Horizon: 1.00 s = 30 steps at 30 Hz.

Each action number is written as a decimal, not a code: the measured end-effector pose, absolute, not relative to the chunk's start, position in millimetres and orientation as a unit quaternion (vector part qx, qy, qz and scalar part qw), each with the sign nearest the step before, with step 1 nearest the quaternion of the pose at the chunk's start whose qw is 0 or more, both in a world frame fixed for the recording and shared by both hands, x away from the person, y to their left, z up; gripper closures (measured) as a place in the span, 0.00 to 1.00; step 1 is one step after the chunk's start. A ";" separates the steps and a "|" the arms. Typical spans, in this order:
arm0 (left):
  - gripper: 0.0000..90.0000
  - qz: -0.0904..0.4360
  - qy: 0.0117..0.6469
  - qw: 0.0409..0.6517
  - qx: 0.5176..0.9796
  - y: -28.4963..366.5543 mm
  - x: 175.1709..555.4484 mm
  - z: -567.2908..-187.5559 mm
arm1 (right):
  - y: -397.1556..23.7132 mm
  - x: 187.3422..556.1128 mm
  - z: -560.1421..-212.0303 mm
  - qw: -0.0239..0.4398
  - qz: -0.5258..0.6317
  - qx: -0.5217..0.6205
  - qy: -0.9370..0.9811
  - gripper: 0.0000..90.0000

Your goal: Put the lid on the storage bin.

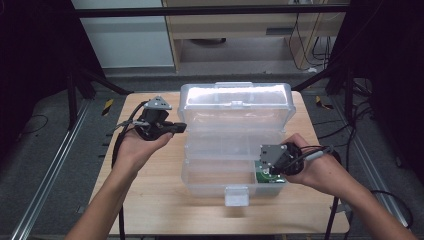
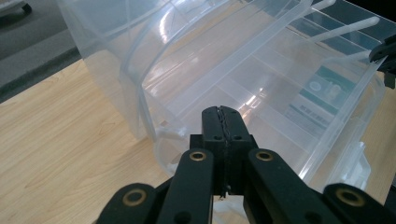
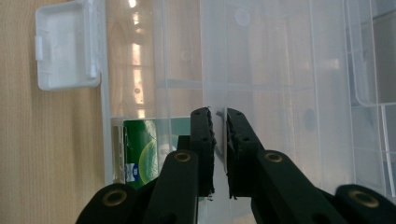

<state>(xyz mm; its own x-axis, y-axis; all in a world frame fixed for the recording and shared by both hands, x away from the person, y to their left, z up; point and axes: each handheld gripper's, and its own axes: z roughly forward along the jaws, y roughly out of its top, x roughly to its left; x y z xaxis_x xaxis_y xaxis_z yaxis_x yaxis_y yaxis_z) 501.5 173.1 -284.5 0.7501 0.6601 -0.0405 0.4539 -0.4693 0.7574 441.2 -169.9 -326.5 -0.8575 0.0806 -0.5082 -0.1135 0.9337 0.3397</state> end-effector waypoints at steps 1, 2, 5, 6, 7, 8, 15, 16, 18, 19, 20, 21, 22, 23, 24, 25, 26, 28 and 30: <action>1.00 0.127 0.326 0.399 0.848 173.5 502.4 -284.7 | -169.9 441.2 -326.5 0.267 0.182 -0.009 0.946 0.92; 1.00 0.130 0.319 0.404 0.847 174.1 504.9 -285.2 | -169.7 440.8 -326.9 0.267 0.181 -0.010 0.946 0.92; 1.00 0.129 0.321 0.402 0.848 174.7 505.6 -285.3 | -169.5 440.2 -327.4 0.267 0.182 -0.010 0.946 0.92; 1.00 0.127 0.323 0.400 0.848 175.5 506.4 -285.6 | -169.6 439.6 -328.0 0.266 0.181 -0.012 0.947 0.92; 1.00 0.126 0.324 0.401 0.847 175.8 506.7 -285.8 | -169.5 439.3 -328.3 0.265 0.181 -0.012 0.947 0.92; 1.00 0.126 0.325 0.401 0.847 176.3 506.9 -285.7 | -169.4 438.9 -328.5 0.266 0.180 -0.013 0.947 0.92; 1.00 0.120 0.330 0.400 0.846 177.5 507.2 -286.4 | -168.7 436.7 -330.6 0.261 0.177 -0.015 0.949 0.92; 1.00 0.121 0.330 0.400 0.847 177.5 506.3 -286.6 | -168.7 436.4 -331.1 0.262 0.176 -0.017 0.949 0.92; 1.00 0.120 0.330 0.401 0.846 178.1 506.1 -286.6 | -169.5 436.4 -331.2 0.260 0.178 -0.014 0.949 0.92; 1.00 0.120 0.330 0.401 0.846 178.1 506.1 -286.6 | -169.7 436.3 -331.3 0.259 0.178 -0.013 0.949 0.92; 1.00 0.119 0.330 0.402 0.846 178.4 506.0 -286.8 | -169.7 436.3 -331.3 0.259 0.178 -0.013 0.949 0.92; 1.00 0.118 0.330 0.402 0.846 178.6 505.9 -287.1 | -169.8 436.1 -331.7 0.259 0.180 -0.012 0.949 0.92; 1.00 0.116 0.330 0.402 0.846 178.8 505.5 -287.4 | -169.9 435.6 -332.3 0.259 0.181 -0.012 0.949 0.90; 1.00 0.116 0.330 0.402 0.846 178.8 505.5 -287.4 | -169.9 435.6 -332.3 0.259 0.181 -0.012 0.949 0.90; 1.00 0.116 0.330 0.401 0.847 178.6 504.4 -287.8 | -170.7 435.7 -332.6 0.258 0.186 -0.004 0.948 0.86; 1.00 0.116 0.329 0.401 0.847 178.6 504.0 -287.9 | -171.5 435.8 -332.3 0.257 0.194 0.001 0.947 0.83; 1.00 0.116 0.329 0.401 0.847 178.6 504.0 -287.9 | -172.5 435.9 -331.4 0.251 0.200 0.005 0.947 0.79; 1.00 0.115 0.327 0.400 0.848 178.6 502.3 -288.5 | -175.3 435.1 -329.3 0.252 0.214 0.018 0.944 0.75; 1.00 0.115 0.326 0.400 0.849 178.8 501.3 -289.2 | -179.1 434.0 -327.1 0.252 0.228 0.034 0.940 0.70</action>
<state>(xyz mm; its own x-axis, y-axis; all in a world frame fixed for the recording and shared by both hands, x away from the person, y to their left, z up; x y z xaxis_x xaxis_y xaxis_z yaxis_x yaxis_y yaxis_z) 501.3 178.8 -289.2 0.7613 0.6451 -0.0656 0.4616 -0.4681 0.7535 434.0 -179.1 -327.1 -0.8707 0.1793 -0.4579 -0.0507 0.8935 0.4463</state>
